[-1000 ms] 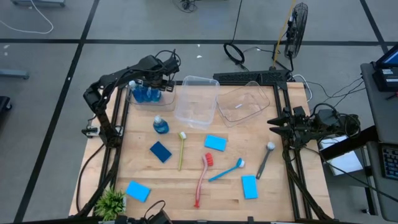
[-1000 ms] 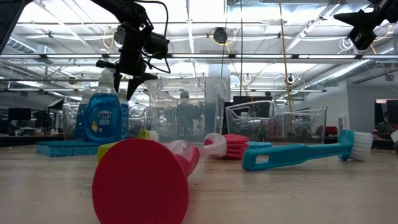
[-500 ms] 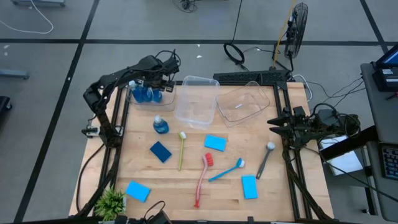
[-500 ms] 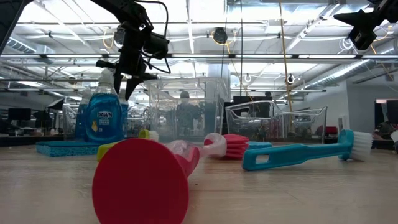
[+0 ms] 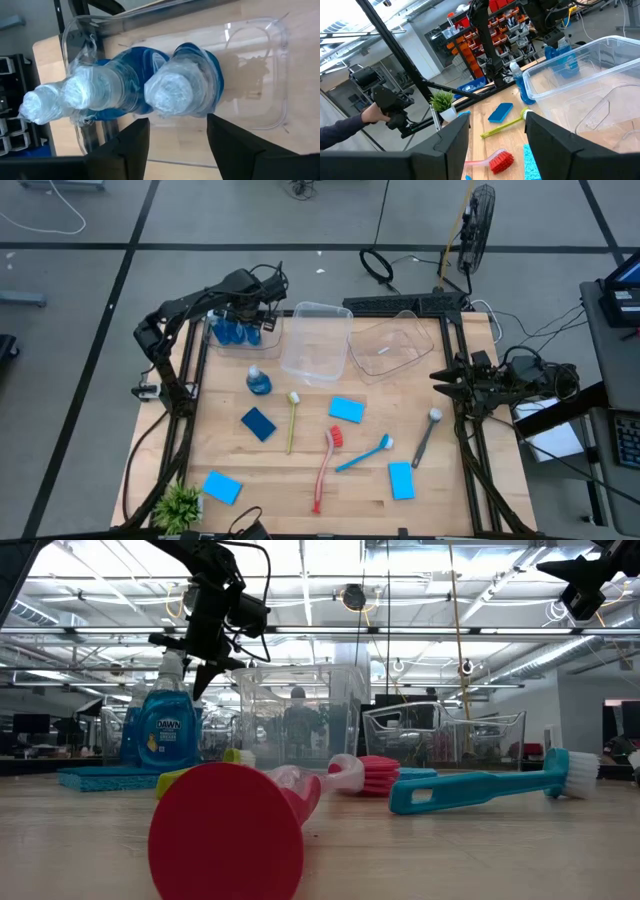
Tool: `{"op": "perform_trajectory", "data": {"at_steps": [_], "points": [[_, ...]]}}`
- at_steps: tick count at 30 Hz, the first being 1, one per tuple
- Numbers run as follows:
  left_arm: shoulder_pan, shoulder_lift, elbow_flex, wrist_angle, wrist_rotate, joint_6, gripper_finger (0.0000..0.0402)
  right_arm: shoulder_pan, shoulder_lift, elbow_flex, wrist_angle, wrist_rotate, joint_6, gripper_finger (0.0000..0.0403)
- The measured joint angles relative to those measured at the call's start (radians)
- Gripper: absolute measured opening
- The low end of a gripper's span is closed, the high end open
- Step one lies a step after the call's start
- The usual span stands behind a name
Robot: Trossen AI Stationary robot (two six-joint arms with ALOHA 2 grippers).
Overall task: Pick & Place Kitchen Sink Supplies
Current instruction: Put the dish soap into the left transparent bin
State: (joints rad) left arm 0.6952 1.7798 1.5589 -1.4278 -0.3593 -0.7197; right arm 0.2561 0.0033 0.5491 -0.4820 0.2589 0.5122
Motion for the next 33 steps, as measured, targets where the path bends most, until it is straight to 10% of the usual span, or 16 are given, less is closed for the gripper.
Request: {"op": "perform_trajectory", "data": {"at_steps": [22, 33], "points": [[-0.122, -0.066, 0.156, -0.149, 0.365, 0.087, 0.0161, 0.0, 0.0, 0.0, 0.0, -0.002, -0.002, 0.0183], [-0.274, -0.198, 0.156, -0.142, 0.382, 0.116, 0.013, 0.0, 0.0, 0.0, -0.001, -0.002, -0.009, 0.0183]]}}
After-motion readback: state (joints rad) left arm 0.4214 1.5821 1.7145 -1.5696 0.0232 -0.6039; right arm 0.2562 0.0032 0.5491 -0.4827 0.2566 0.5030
